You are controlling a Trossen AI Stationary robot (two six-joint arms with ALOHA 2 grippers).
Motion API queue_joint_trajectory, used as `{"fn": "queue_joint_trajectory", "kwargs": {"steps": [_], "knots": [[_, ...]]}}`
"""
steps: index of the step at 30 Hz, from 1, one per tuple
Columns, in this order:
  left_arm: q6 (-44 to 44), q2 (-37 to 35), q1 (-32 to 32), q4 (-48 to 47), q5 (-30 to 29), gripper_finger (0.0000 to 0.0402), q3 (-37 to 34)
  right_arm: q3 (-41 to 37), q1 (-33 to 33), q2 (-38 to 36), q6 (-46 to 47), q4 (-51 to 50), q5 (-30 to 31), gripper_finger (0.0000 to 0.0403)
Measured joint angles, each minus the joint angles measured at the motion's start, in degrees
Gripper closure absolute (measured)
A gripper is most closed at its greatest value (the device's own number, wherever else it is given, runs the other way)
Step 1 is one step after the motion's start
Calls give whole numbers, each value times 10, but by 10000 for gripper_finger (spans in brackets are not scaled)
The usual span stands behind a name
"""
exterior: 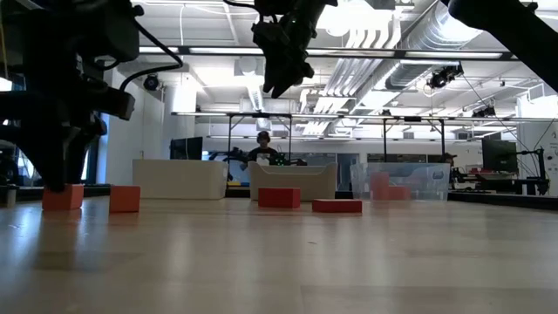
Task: Sort & place blocks by color
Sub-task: Put the top left orange block into the transparent bin
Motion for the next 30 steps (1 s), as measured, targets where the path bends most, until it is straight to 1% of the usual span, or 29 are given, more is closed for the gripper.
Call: {"fn": "queue_joint_trajectory", "kwargs": {"steps": [4,13,17,24,25,30], "knots": [[14,2,0,5,9,184,-2,0,0,0,-2,0,0,242],[8,27,0,18,10,189,-9,0,0,0,-2,0,0,242],[8,27,0,17,10,216,-9,0,0,0,-2,-2,0,242],[9,26,0,18,11,286,-7,0,0,0,-2,-4,0,242],[10,25,0,18,11,291,-7,0,0,0,-4,-4,0,242],[10,26,0,30,24,292,-7,0,0,0,-6,-6,0,242]]}}
